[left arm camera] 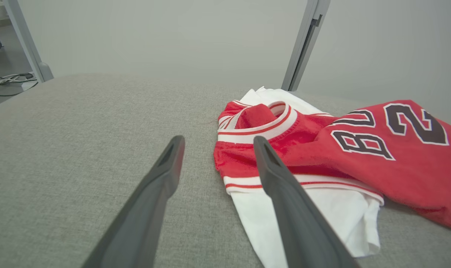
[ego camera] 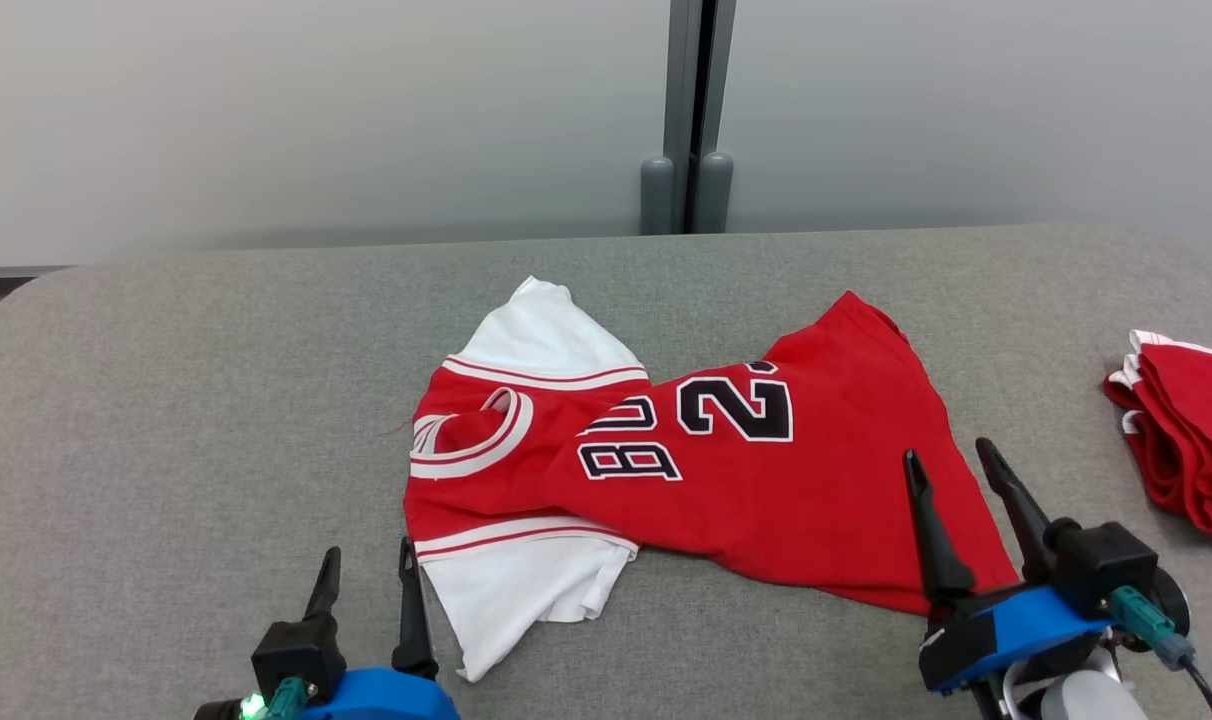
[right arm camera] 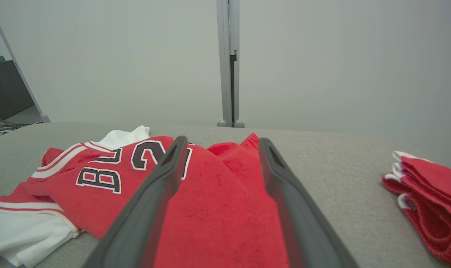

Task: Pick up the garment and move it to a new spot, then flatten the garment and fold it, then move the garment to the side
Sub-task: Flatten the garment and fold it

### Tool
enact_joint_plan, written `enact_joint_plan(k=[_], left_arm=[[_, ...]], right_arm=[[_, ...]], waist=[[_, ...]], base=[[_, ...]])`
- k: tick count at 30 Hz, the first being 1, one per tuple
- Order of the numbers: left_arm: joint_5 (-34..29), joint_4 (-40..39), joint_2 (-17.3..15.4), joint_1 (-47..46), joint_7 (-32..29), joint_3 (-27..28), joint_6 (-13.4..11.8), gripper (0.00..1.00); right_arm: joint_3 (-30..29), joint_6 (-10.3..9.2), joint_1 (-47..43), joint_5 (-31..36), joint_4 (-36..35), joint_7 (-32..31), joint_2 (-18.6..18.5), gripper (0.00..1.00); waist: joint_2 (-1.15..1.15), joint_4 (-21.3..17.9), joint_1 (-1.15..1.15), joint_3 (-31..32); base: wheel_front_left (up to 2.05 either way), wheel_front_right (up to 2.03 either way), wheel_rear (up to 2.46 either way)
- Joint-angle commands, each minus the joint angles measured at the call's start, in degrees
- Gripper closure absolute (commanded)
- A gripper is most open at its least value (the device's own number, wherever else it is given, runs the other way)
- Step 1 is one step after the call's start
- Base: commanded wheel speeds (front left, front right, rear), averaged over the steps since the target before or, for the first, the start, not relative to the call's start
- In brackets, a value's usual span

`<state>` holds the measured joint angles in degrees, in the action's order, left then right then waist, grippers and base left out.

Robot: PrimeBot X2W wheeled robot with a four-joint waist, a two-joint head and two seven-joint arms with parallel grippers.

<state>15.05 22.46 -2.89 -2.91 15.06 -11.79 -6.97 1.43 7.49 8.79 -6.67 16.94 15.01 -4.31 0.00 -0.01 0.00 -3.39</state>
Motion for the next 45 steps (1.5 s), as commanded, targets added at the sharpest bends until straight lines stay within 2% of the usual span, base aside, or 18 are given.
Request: enact_joint_plan(k=[1, 9, 16, 19, 31, 32, 33, 34, 35, 45], left_arm=[[-0.04, 0.65, 0.03, 0.64, 0.16, -0.28, 0.69, 0.0], [1.68, 3.37, 0.01, 1.87, 0.16, -3.16, 2.86, 0.0], [4.71, 8.15, 0.01, 2.98, 0.16, -7.87, 7.62, 0.0], [6.34, 10.09, 0.01, 3.11, 0.16, -9.28, 8.52, 0.0], [7.99, 12.97, 0.01, 0.11, 0.16, -12.61, 8.55, 0.0], [7.94, 12.88, 0.01, -0.05, 0.16, -12.63, 8.5, 0.04], [7.94, 13.01, 0.01, -0.05, 0.16, -12.72, 8.48, 0.41], [7.88, 13.26, 0.02, -0.1, 0.16, -12.83, 8.42, 0.87], [7.89, 13.37, 0.02, -0.23, 0.16, -12.86, 8.37, 1.0], [7.52, 12.71, 0.01, -0.76, 0.16, -12.81, 8.67, 1.0]], right_arm=[[0.15, 0.01, -1.27, 0.13, 0.68, 0.21, 0.13, 0.0], [0.18, 0.01, -3.06, -0.36, 3.06, 0.21, 1.08, 0.0], [-1.16, 0.01, -3.0, -0.04, 3.41, 0.21, 1.18, 0.0], [-1.63, 0.01, -2.99, 0.01, 3.69, 0.21, 1.19, 0.0], [-2.08, 0.01, -2.23, -0.25, 3.95, 0.21, 1.28, 0.0], [-2.2, 0.01, -2.18, -0.34, 4.06, 0.21, 1.27, 0.0], [-2.52, 0.01, -2.26, -0.42, 4.41, 0.21, 1.26, 0.0], [-2.87, 0.01, -2.32, -0.52, 4.82, 0.22, 1.24, 0.0], [-3.16, 0.01, -2.38, -0.42, 5.35, 0.21, 1.21, 0.0], [-11.25, 0.01, -2.32, 3.23, 16.16, 0.22, 0.68, 0.0]], waist=[[0.0, 0.08, 0.0, 0.4], [0.0, -0.23, 0.0, 0.85], [0.0, -0.63, 0.0, 0.38], [0.0, -0.54, 0.0, 0.28], [0.0, -0.09, 0.0, -0.53], [0.0, -0.13, 0.0, -0.59], [0.0, -0.17, 0.0, -0.66], [0.0, -0.2, 0.0, -0.73], [0.0, -0.24, 0.0, -0.79], [0.0, 0.26, 0.0, -1.51]], base=[[0.0, 0.0, 0.0], [0.0, 0.0, 0.0], [0.0, 0.0, 0.0], [0.0, 0.0, 0.0], [0.0, 0.0, 0.0], [0.0, 0.0, 0.0], [0.0, 0.0, 0.0], [0.0, 0.0, 0.0], [0.0, 0.0, 0.0], [0.0, 0.0, 0.0]])
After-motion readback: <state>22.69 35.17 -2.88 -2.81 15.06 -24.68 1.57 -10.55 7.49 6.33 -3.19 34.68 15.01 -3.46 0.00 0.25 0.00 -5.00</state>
